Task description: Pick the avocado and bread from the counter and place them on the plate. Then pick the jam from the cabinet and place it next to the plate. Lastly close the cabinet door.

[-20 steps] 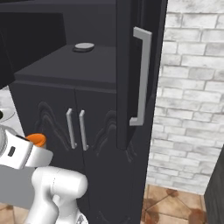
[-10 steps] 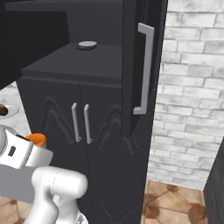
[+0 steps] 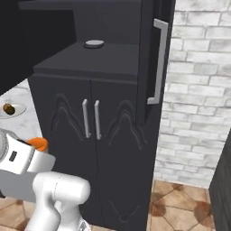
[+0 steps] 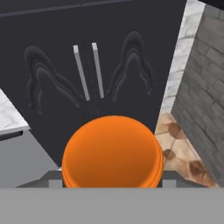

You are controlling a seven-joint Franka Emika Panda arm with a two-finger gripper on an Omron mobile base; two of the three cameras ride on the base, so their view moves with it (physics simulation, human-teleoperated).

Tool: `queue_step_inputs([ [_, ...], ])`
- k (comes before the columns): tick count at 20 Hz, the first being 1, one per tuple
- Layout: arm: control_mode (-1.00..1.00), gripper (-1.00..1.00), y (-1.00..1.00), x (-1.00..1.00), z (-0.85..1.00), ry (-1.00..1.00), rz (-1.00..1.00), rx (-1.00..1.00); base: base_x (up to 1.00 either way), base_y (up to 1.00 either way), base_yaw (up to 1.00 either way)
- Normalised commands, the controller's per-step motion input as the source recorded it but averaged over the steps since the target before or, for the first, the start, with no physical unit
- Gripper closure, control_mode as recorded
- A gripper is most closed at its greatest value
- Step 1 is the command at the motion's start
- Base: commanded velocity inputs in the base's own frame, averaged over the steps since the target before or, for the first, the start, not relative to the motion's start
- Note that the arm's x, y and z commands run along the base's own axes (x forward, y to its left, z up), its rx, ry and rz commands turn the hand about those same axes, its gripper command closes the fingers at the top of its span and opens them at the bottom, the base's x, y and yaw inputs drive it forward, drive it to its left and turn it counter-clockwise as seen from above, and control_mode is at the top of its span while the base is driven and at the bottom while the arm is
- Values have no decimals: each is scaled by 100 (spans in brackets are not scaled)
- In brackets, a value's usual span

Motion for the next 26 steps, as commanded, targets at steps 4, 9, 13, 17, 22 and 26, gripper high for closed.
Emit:
queue_step_inputs([
  [4,100,100,0,0,0,0,0,0,-28,47,-12],
  [9,100,100,0,0,0,0,0,0,-21,58,-14],
  [13,100,100,0,0,0,0,0,0,-20,54,-14],
  [17,100,100,0,0,0,0,0,0,-18,51,-14],
  [22,100,100,0,0,0,0,0,0,-21,50,-14],
  [26,100,100,0,0,0,0,0,0,-22,52,-14],
])
